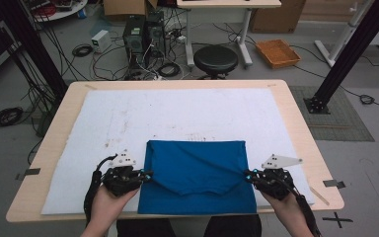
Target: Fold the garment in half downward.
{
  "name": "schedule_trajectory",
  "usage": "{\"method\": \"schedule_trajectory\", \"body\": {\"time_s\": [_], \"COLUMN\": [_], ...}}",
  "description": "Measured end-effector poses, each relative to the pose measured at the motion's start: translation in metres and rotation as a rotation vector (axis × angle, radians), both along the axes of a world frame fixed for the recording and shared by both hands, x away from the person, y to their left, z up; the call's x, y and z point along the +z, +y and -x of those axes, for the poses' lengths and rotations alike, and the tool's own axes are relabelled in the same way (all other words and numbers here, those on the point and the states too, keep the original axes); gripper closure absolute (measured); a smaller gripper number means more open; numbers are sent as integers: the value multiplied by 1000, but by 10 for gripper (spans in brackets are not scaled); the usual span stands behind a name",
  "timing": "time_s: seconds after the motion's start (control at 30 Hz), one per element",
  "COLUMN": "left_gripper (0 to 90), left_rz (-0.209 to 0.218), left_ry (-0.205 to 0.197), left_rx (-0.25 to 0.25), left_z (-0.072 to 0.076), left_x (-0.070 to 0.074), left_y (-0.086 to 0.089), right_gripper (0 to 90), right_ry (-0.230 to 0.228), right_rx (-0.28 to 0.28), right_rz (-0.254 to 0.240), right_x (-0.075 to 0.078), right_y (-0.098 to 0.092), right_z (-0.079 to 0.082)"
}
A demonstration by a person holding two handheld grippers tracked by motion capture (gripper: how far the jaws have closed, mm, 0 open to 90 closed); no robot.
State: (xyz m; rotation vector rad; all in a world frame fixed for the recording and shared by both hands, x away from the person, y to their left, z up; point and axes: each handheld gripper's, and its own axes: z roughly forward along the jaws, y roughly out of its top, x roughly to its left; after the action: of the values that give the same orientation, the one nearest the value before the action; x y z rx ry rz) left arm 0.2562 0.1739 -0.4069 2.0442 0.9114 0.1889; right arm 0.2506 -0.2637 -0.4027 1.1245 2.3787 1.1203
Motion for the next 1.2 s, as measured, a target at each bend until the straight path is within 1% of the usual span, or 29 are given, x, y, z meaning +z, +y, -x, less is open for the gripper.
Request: {"method": "schedule_trajectory", "body": {"time_s": [0.07, 0.17, 0.3, 0.37, 0.5, 0.6, 0.63, 0.7, 0.73, 0.8, 0.83, 0.87, 0.9, 0.93, 0.97, 1.0, 1.03, 1.07, 1.1, 1.17, 1.2], "left_gripper": [883, 883, 883, 882, 882, 882, 882, 880, 863, 723, 667, 619, 589, 580, 560, 541, 523, 512, 505, 485, 483], "left_rz": [-3, -6, 2, -9, -20, -34, -41, -71, -81, -75, -88, -88, -93, -87, -86, -89, -81, -79, -80, -61, -60], "left_ry": [-3, 4, 17, 22, 36, 37, 39, 33, 34, 46, 43, 39, 33, 19, 9, -3, -10, -20, -33, -49, -57], "left_rx": [-10, -28, -31, -36, -44, -44, -46, -45, -43, -18, -18, -12, -15, -4, 8, 18, 31, 38, 44, 55, 54], "left_z": [8, 18, 27, 31, 38, 43, 44, 45, 45, 44, 43, 42, 40, 36, 33, 27, 22, 15, 8, -10, -16], "left_x": [0, -1, -2, -3, -7, -11, -12, -14, -14, -16, -16, -15, -14, -12, -11, -9, -8, -6, -4, -1, -1], "left_y": [0, 2, 5, 6, 6, 6, 7, 6, 7, 5, 5, 5, 5, 4, 4, 5, 5, 5, 5, 4, 4], "right_gripper": [883, 883, 883, 883, 882, 882, 882, 881, 875, 823, 790, 781, 760, 723, 685, 676, 657, 628, 615, 587, 566], "right_ry": [-3, -10, -12, -11, -6, -5, -4, -2, 5, -6, -11, -17, -24, -39, -46, -52, -60, -75, -80, -81, -82], "right_rx": [12, 24, 35, 40, 46, 54, 57, 64, 63, 68, 63, 54, 45, 31, 5, -8, -24, -43, -66, -90, -108], "right_rz": [6, 12, 24, 31, 45, 51, 56, 67, 69, 76, 77, 76, 76, 75, 72, 68, 66, 64, 58, 37, 23], "right_x": [1, 1, 0, -2, -6, -9, -10, -12, -13, -14, -14, -13, -12, -10, -8, -7, -5, -3, -2, 1, 2], "right_y": [0, -1, -2, -2, -3, -3, -2, -1, 0, -1, -2, -3, -5, -7, -10, -12, -14, -16, -17, -20, -20], "right_z": [9, 22, 35, 42, 49, 54, 55, 56, 57, 55, 54, 52, 49, 45, 39, 35, 28, 21, 14, -4, -15]}}
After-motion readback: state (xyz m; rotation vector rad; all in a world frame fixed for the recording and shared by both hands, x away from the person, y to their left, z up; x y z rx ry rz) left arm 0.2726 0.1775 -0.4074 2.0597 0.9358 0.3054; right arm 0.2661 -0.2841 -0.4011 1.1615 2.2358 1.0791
